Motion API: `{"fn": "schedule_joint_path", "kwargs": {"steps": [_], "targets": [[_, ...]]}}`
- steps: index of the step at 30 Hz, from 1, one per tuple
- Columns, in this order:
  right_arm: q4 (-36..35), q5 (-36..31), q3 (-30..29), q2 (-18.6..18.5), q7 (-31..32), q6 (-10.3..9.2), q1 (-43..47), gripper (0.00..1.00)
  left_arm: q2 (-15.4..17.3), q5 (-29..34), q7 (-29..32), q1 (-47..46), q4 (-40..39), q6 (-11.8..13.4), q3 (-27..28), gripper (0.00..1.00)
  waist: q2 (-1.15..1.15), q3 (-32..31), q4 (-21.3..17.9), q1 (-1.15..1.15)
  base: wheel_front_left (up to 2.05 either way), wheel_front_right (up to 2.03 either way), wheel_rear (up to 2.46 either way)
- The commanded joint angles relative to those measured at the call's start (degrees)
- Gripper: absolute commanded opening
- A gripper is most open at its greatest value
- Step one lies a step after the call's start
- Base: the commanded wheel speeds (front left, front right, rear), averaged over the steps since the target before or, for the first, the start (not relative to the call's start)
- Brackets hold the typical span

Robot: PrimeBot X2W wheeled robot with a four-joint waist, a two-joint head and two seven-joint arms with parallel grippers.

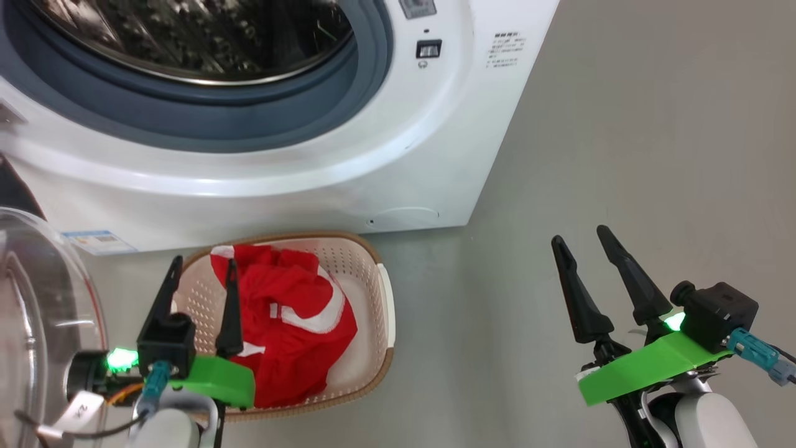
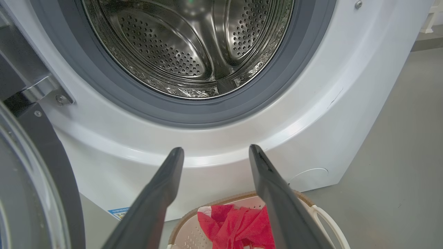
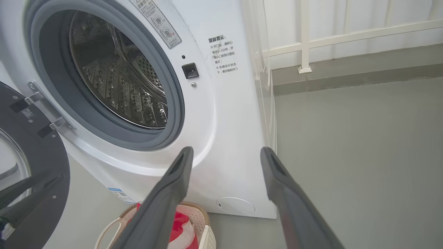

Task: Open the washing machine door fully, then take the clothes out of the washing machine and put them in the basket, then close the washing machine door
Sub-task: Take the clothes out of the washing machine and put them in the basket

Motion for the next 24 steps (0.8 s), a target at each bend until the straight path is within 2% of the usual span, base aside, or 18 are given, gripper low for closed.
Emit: {"fn": "schedule_joint_path", "kwargs": {"steps": [1,24], "targets": [[-1.4,0.2,1.0,0.1,0.1,0.09,0.9,1.0,1.6,0.4,-0.7,0.8,-1.9,0.8,2.1,1.0,0.0,-1.7,0.3,0.0,0.0,0.0,0.0],[-4.6,-0.7,-2.8,0.1,2.9,0.09,9.7,1.0,3.2,-1.4,2.3,13.7,-14.3,4.6,2.8,1.0,0.0,-12.9,1.5,0.0,0.0,0.0,0.0]]}}
